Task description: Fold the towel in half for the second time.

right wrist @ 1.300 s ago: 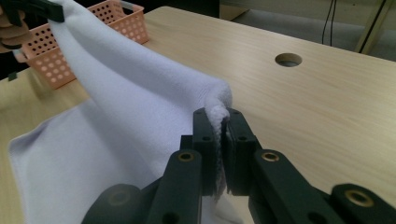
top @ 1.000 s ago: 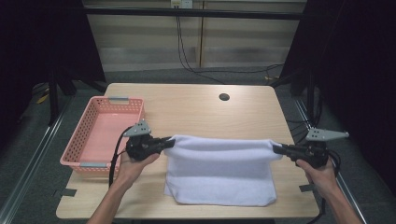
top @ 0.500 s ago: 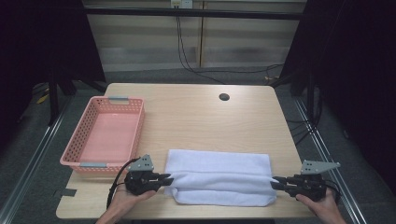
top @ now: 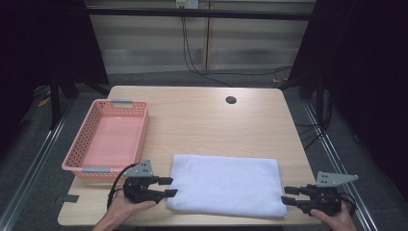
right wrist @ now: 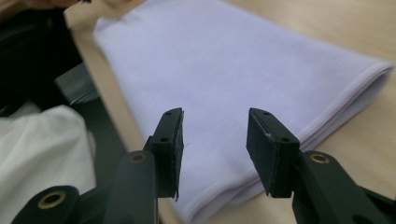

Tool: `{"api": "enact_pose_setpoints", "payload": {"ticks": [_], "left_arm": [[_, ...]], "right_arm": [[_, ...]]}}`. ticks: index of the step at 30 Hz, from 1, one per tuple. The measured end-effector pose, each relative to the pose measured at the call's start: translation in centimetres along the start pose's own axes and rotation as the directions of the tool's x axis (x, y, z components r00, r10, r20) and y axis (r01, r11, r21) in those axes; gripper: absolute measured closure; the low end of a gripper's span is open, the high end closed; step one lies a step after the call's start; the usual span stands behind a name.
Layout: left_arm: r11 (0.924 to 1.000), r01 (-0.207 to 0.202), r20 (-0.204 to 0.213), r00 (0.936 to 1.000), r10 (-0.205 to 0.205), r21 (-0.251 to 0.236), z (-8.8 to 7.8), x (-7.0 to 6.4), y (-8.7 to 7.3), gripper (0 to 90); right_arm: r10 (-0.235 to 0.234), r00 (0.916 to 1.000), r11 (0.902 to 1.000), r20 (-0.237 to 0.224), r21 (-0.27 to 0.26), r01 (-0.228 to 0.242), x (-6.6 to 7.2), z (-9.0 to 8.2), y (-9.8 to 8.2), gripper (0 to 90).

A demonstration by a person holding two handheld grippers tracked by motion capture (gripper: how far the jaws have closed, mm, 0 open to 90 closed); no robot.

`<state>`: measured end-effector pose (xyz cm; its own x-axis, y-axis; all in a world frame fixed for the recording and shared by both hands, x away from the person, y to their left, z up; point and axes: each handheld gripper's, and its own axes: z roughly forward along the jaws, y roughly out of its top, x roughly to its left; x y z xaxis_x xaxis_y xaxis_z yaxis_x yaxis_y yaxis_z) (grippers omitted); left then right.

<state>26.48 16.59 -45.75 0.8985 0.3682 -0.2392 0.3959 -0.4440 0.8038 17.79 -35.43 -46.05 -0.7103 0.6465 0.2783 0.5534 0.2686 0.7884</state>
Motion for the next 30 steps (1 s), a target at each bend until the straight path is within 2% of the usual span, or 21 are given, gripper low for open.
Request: {"api": "enact_pose_setpoints", "payload": {"ticks": [1,2,3,4,5,6,9,10,11,13,15,16,17,18,21,22,23,24,26,27,30], "left_arm": [[0.9998,0.019,-0.021,0.9996,-0.019,0.010,0.6,0.4,0.3,54.3],[0.9998,0.019,-0.021,0.9996,-0.019,0.010,0.6,0.4,0.3,54.2],[0.9985,0.032,-0.040,0.9987,-0.031,0.045,1.9,1.2,0.5,54.3],[0.9985,0.032,-0.040,0.9987,-0.031,0.045,1.9,1.2,0.5,54.3],[0.9968,0.046,-0.054,0.9976,-0.043,0.066,2.6,1.4,0.4,54.3],[0.9946,0.053,-0.055,0.9973,-0.049,0.089,3.1,1.7,0.3,54.1],[0.9903,0.056,-0.090,0.9949,-0.044,0.128,3.9,2.2,-0.2,50.3],[0.9889,0.061,-0.101,0.9937,-0.047,0.136,3.9,2.4,-0.4,49.3],[0.9883,0.074,-0.107,0.9924,-0.060,0.133,4.1,2.7,-0.7,49.1],[0.9889,0.066,-0.106,0.9930,-0.052,0.133,4.2,2.7,-0.7,48.9],[0.9891,0.053,-0.114,0.9928,-0.037,0.138,4.6,2.5,-0.6,47.2],[0.9891,0.053,-0.114,0.9928,-0.037,0.138,4.6,2.5,-0.6,46.9],[0.9894,0.053,-0.116,0.9925,-0.038,0.135,4.8,2.5,-0.6,47.1],[0.9899,0.047,-0.119,0.9924,-0.031,0.134,4.9,2.5,-0.5,47.1],[0.9921,0.049,-0.113,0.9930,-0.036,0.115,5.8,2.8,-0.1,45.8],[0.9921,0.049,-0.113,0.9930,-0.036,0.115,5.8,2.8,-0.1,45.8],[0.9915,0.064,-0.108,0.9928,-0.052,0.113,6.3,2.9,0.3,45.8],[0.9915,0.064,-0.108,0.9928,-0.052,0.113,6.3,2.9,0.3,45.8],[0.9914,0.049,-0.111,0.9932,-0.035,0.122,6.9,2.8,0.6,45.9],[0.9923,0.046,-0.105,0.9939,-0.034,0.115,7.5,2.7,0.9,45.1],[0.9921,0.038,-0.102,0.9944,-0.026,0.119,8.0,2.6,1.2,45.1]], "right_arm": [[0.011,0.9991,0.9999,0.041,0.002,-0.012,-0.3,0.3,0.3,54.9],[0.011,0.9991,0.9999,0.041,0.002,-0.012,-0.3,0.3,0.3,54.9],[0.050,0.9940,0.9987,0.097,0.001,-0.050,-1.0,1.2,0.5,53.4],[0.050,0.9940,0.9987,0.097,0.001,-0.050,-1.0,1.2,0.5,53.4],[0.073,0.9895,0.9971,0.124,0.013,-0.075,-1.4,1.8,0.6,50.8],[0.069,0.9874,0.9967,0.143,0.032,-0.075,-1.7,2.4,0.6,50.5],[0.081,0.9687,0.9889,0.235,0.103,-0.108,-2.9,4.4,0.6,42.6],[0.072,0.9655,0.9882,0.250,0.113,-0.103,-3.1,4.7,0.6,42.2],[0.072,0.9638,0.9868,0.257,0.122,-0.106,-3.2,4.9,0.7,41.9],[0.058,0.9613,0.9872,0.269,0.128,-0.096,-3.2,5.2,0.7,42.0],[0.013,0.9600,0.9857,0.280,0.158,-0.059,-3.1,6.0,0.9,53.1],[0.013,0.9600,0.9857,0.280,0.158,-0.059,-3.1,6.0,0.9,53.1],[0.006,0.9618,0.9853,0.274,0.162,-0.052,-3.5,6.3,1.2,61.1],[0.006,0.9618,0.9853,0.274,0.162,-0.052,-3.5,6.3,1.2,61.1],[0.052,0.9620,0.9855,0.268,0.142,-0.093,-5.4,6.3,1.5,68.5],[0.052,0.9620,0.9855,0.268,0.142,-0.093,-5.4,6.3,1.5,68.5],[0.064,0.9547,0.9862,0.291,0.128,-0.105,-6.2,6.2,1.7,69.5],[0.064,0.9547,0.9862,0.291,0.128,-0.105,-6.2,6.2,1.7,69.5],[0.077,0.9504,0.9867,0.302,0.114,-0.116,-6.9,6.0,1.7,69.6],[0.085,0.9451,0.9867,0.316,0.106,-0.124,-7.5,5.7,1.7,69.7],[0.097,0.9401,0.9866,0.327,0.093,-0.135,-8.0,5.4,1.5,69.5]]}}
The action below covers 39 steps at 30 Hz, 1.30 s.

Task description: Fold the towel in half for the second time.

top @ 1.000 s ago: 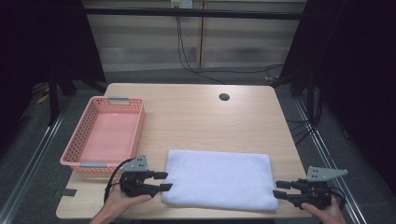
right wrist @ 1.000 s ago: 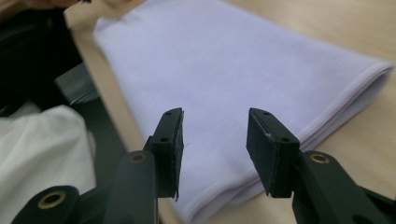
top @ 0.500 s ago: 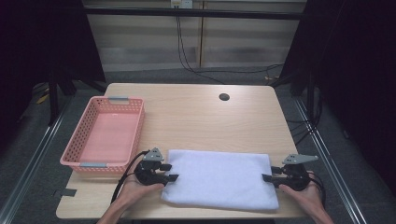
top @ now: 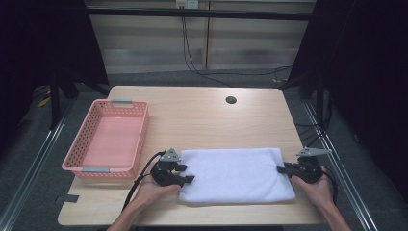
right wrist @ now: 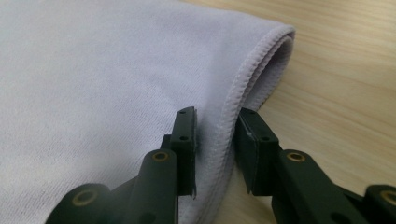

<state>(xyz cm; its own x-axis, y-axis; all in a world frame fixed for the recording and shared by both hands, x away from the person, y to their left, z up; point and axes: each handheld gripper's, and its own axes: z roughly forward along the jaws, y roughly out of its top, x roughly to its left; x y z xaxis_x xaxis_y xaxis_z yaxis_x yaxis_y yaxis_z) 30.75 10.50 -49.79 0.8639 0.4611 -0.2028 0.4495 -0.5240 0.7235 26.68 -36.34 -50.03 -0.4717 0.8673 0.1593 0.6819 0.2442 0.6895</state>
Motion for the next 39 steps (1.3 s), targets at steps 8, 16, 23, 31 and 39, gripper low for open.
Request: {"api": "enact_pose_setpoints", "payload": {"ticks": [8,16,23,31,39], "left_arm": [[0.9986,0.049,0.004,0.9988,-0.049,-0.016,-0.3,0.4,0.6,41.3],[0.9958,0.082,-0.086,0.9926,-0.085,-0.042,-1.8,1.7,1.4,35.2],[0.9919,0.100,-0.100,0.9892,-0.107,-0.078,-2.0,3.0,2.3,35.4],[0.9894,0.118,-0.105,0.9864,-0.126,-0.085,-0.8,4.3,3.6,36.9],[0.9847,0.134,-0.109,0.9833,-0.146,-0.112,-0.7,4.9,3.8,36.0]], "right_arm": [[0.009,0.9994,0.9980,0.033,-0.063,-0.007,0.5,-2.4,-0.6,46.2],[-0.047,0.9973,0.9913,-0.057,-0.125,0.039,6.0,-4.3,-1.3,39.5],[-0.100,0.9811,0.9910,-0.166,-0.105,0.083,10.3,-2.3,-0.4,41.2],[-0.195,0.9366,0.9807,-0.291,-0.073,0.181,16.4,2.2,2.3,42.8],[-0.324,0.8560,0.9384,-0.403,-0.021,0.345,23.9,8.2,4.9,33.0]]}}
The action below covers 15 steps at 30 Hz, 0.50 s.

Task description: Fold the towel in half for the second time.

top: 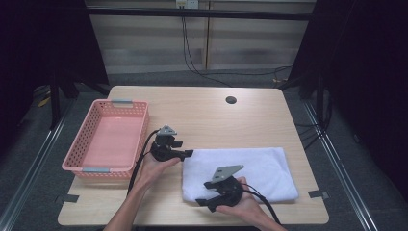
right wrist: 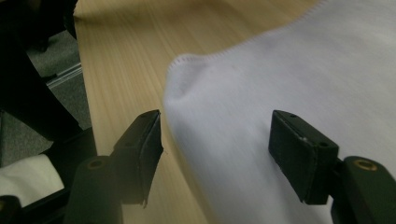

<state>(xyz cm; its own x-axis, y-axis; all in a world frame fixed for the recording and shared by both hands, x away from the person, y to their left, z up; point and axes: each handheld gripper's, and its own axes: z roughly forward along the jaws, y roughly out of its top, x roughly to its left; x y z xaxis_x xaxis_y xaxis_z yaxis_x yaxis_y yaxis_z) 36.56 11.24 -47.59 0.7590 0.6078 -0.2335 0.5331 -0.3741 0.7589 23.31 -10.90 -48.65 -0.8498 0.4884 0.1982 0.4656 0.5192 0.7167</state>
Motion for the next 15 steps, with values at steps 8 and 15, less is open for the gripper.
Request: {"api": "enact_pose_setpoints", "payload": {"ticks": [8,15], "left_arm": [[0.9995,0.027,-0.012,0.9996,-0.027,-0.014,-0.7,1.0,-0.5,34.4],[0.9998,0.020,-0.021,0.9996,-0.020,-0.006,-0.5,1.0,-0.5,34.1]], "right_arm": [[-0.104,0.9936,0.9942,0.046,0.033,0.102,0.9,3.1,1.2,29.5],[-0.179,0.9765,0.9837,0.121,0.043,0.175,1.1,3.3,0.9,44.3]]}}
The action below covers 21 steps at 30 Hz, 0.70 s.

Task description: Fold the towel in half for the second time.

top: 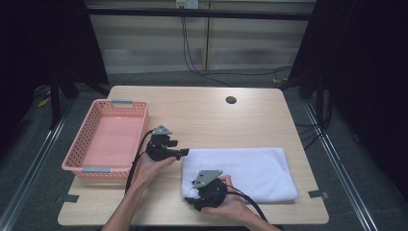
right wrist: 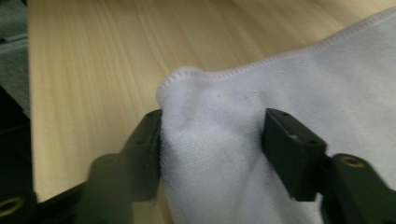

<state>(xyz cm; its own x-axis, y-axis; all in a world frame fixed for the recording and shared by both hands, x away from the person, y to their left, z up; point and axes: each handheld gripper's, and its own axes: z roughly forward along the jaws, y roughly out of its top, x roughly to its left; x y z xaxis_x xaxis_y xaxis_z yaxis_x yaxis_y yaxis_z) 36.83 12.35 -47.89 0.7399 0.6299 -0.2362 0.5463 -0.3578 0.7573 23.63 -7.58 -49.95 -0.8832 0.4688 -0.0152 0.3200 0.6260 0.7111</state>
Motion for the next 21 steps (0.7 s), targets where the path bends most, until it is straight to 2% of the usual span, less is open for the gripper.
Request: {"api": "enact_pose_setpoints", "payload": {"ticks": [1,2,3,4,5,6,7,8,9,11,12,13,14,15,18,20,21], "left_arm": [[1.0000,0.002,0.000,1.0000,-0.002,-0.002,0.0,0.0,0.0,34.1],[1.0000,-0.001,0.001,1.0000,0.001,0.002,0.0,0.0,0.0,34.1],[1.0000,-0.001,0.000,1.0000,0.001,0.001,0.1,0.0,0.0,34.0],[1.0000,-0.001,0.000,1.0000,0.001,0.001,0.1,0.0,0.0,33.9],[1.0000,-0.001,-0.005,1.0000,0.001,0.005,0.1,0.2,0.0,33.9],[1.0000,-0.001,-0.005,1.0000,0.001,0.005,0.1,0.2,0.0,33.9],[1.0000,0.002,-0.008,1.0000,-0.002,0.003,0.1,0.3,0.0,33.9],[1.0000,0.003,-0.009,1.0000,-0.003,0.001,0.1,0.3,0.0,33.9],[1.0000,0.007,-0.016,0.9999,-0.007,0.001,0.1,0.4,0.0,33.7],[1.0000,0.008,-0.015,0.9998,-0.008,0.001,0.2,0.5,0.0,33.6],[1.0000,-0.002,-0.016,0.9999,0.002,0.008,0.2,0.6,0.0,33.5],[1.0000,0.001,-0.019,0.9998,-0.001,0.007,0.4,0.7,0.0,33.4],[1.0000,0.001,-0.019,0.9998,-0.001,0.007,0.4,0.7,0.0,33.3],[0.9998,0.003,-0.021,0.9998,-0.003,0.017,0.6,1.0,-0.1,33.1],[0.9998,0.012,-0.024,0.9996,-0.012,0.017,0.8,1.2,-0.2,31.5],[0.9998,0.008,-0.011,0.9999,-0.008,0.018,1.1,1.3,-0.3,30.8],[0.9998,0.006,-0.011,0.9999,-0.005,0.020,1.2,1.2,-0.3,30.7]], "right_arm": [[-0.008,0.9998,1.0000,0.017,-0.005,0.008,-0.1,0.0,-0.1,51.3],[-0.008,0.9998,1.0000,0.017,-0.005,0.008,-0.1,0.0,-0.1,51.3],[-0.003,0.9997,1.0000,0.025,0.000,0.003,-0.2,-0.1,-0.2,56.7],[-0.003,0.9997,1.0000,0.025,0.000,0.003,-0.2,-0.1,-0.2,56.7],[-0.008,0.9993,1.0000,0.036,-0.005,0.008,-0.4,-0.1,-0.1,64.0],[-0.008,0.9993,1.0000,0.036,-0.005,0.008,-0.4,-0.1,-0.1,64.0],[0.036,0.9989,0.9993,0.030,-0.009,-0.036,-0.8,-0.2,-0.1,69.7],[0.036,0.9989,0.9993,0.030,-0.009,-0.036,-0.8,-0.2,-0.1,69.7],[0.070,0.9975,0.9975,0.009,-0.014,-0.070,-1.3,-0.2,-0.2,71.3],[0.082,0.9966,0.9964,-0.005,-0.017,-0.083,-1.5,-0.3,-0.2,72.3],[0.108,0.9940,0.9939,-0.016,-0.019,-0.108,-1.7,-0.3,-0.3,73.1],[0.160,0.9858,0.9866,-0.052,-0.026,-0.161,-2.3,-0.3,-0.4,75.4],[0.160,0.9858,0.9866,-0.052,-0.026,-0.161,-2.3,-0.3,-0.4,75.4],[0.191,0.9790,0.9803,-0.070,-0.036,-0.194,-2.6,-0.5,-0.5,76.1],[0.200,0.9766,0.9786,-0.079,-0.033,-0.203,-2.7,-0.5,-0.5,76.3],[0.213,0.9725,0.9753,-0.094,-0.039,-0.217,-2.9,-0.6,-0.5,76.5],[0.207,0.9738,0.9766,-0.093,-0.038,-0.212,-2.9,-0.7,-0.5,76.6]]}}
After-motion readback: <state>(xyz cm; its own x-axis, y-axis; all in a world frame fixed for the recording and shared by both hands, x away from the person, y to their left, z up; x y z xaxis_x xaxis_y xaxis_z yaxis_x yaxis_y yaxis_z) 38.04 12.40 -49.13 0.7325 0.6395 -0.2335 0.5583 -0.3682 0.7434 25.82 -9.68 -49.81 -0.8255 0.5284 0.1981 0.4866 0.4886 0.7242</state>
